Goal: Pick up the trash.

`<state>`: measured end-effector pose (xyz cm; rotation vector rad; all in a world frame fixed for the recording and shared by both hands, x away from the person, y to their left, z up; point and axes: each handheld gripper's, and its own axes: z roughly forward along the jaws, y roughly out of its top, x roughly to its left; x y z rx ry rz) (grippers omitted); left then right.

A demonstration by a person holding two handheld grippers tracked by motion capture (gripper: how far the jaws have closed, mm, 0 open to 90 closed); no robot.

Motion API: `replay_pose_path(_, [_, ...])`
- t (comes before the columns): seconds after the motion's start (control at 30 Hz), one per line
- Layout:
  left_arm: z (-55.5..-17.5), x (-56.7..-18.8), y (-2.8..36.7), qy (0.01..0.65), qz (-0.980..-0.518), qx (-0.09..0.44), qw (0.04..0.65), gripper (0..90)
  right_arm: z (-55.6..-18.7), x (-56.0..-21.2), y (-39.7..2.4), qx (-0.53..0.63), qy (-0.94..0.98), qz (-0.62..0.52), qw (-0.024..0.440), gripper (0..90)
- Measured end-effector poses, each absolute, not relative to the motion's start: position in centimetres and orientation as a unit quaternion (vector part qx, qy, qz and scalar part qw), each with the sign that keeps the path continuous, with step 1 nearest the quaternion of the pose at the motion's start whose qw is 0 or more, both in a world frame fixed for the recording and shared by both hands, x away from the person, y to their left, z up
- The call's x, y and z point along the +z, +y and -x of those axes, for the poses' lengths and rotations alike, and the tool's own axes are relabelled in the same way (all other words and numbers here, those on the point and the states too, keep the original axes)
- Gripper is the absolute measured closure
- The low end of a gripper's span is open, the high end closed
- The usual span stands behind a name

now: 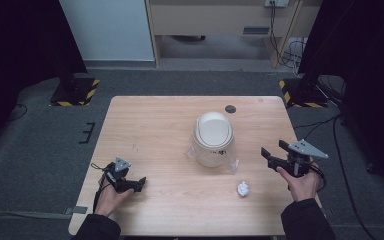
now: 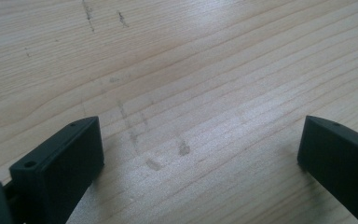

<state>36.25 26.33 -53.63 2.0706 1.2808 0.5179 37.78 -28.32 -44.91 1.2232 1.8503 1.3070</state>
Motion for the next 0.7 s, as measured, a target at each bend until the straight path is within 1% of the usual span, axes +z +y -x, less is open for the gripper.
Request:
replay_pose_path(0.33, [-36.2, -53.6, 26.3, 0.488, -0.788, 0.198, 0.32, 0.0, -37.9, -43.2, -27.0, 0.501, 0.688, -0.43, 0.3, 22.9])
replay_pose_path(0.7, [-36.2, -53.6, 26.3, 0.488, -0.788, 0.198, 0.319, 0.0, -38.2, -41.3, -25.1, 0.527, 0.677, -0.419, 0.299, 21.0])
